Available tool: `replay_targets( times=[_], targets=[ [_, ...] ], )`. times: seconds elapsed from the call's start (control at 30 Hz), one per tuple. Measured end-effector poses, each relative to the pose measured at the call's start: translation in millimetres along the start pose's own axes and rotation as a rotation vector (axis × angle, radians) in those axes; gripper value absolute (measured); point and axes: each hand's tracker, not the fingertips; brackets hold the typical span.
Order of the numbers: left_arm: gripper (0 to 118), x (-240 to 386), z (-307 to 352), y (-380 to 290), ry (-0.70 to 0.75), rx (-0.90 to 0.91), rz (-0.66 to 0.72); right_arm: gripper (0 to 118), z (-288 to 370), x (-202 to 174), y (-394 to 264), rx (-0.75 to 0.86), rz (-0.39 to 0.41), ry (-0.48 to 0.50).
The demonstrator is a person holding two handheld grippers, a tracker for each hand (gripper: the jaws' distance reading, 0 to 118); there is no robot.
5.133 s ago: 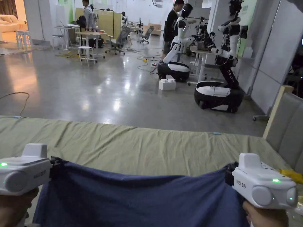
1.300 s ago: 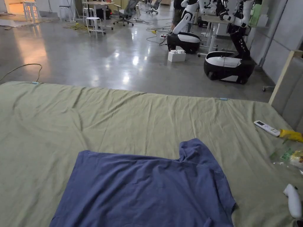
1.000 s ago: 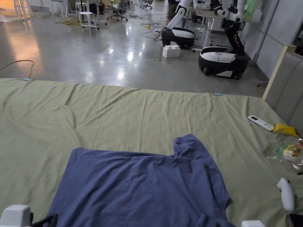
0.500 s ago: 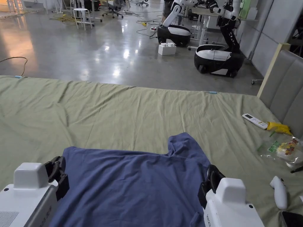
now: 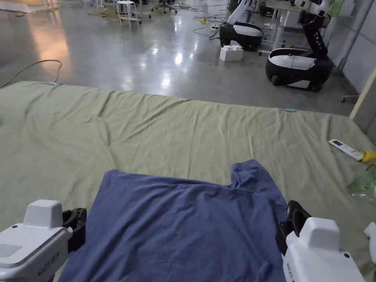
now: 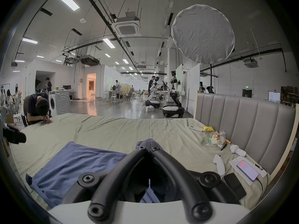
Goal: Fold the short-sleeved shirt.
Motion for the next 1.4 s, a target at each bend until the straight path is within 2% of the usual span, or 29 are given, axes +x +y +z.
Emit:
replay_targets(
  times=[0.27, 0.3, 0.33, 0.43, 0.5, 0.53, 0.67, 0.77, 0.87, 0.9, 0.93, 1.13, 1.2, 1.23, 1.27, 1.4],
  targets=[
    [3, -36, -9, -48, 0.013, -0.334, 0.066, 1, -3, 1, -14, -0.071, 0.001, 0.014],
    [9, -38, -12, -53, 0.039, -0.351, 0.079, 1, -3, 0, -16, -0.08, 0.002, 0.015],
    [21, -41, -16, -58, 0.056, -0.368, 0.091, 1, -2, 0, -16, -0.085, 0.001, 0.018],
    [36, -47, -25, -67, 0.094, -0.429, 0.141, 1, -2, -1, -20, -0.102, 0.01, 0.022],
    [61, -49, -34, -72, 0.089, -0.466, 0.156, 1, -3, -1, -22, -0.112, 0.012, 0.024],
    [62, -50, -36, -75, 0.09, -0.487, 0.158, 1, -3, 0, -23, -0.117, 0.011, 0.025],
    [62, -47, -55, -90, 0.135, -0.584, 0.141, 1, -2, 2, -28, -0.135, 0.007, 0.023],
    [59, -36, -52, -94, 0.142, -0.544, 0.095, 1, -1, 4, -30, -0.152, 0.006, 0.024],
    [32, -31, -51, -95, 0.121, -0.536, 0.055, 1, 1, 8, -33, -0.161, -0.003, 0.02],
    [17, -30, -51, -95, 0.108, -0.534, 0.055, 1, 1, 9, -34, -0.165, -0.006, 0.02],
    [12, -26, -47, -94, 0.084, -0.535, 0.061, 1, 1, 10, -35, -0.169, -0.009, 0.02],
    [7, -24, -43, -91, 0.071, -0.543, -0.028, 1, 5, 25, -36, -0.215, -0.028, 0.008],
    [7, -25, -40, -90, 0.063, -0.537, -0.031, 1, 6, 33, -36, -0.261, -0.033, 0.008],
    [7, -26, -38, -89, 0.06, -0.534, -0.025, 1, 7, 38, -40, -0.325, -0.069, 0.006],
    [7, -27, -37, -89, 0.058, -0.531, -0.02, 1, 8, 43, -37, -0.306, -0.043, -0.006],
    [7, -33, -36, -89, 0.053, -0.518, 0.01, 5, 12, 64, -48, -0.484, -0.061, -0.037]
  ],
)
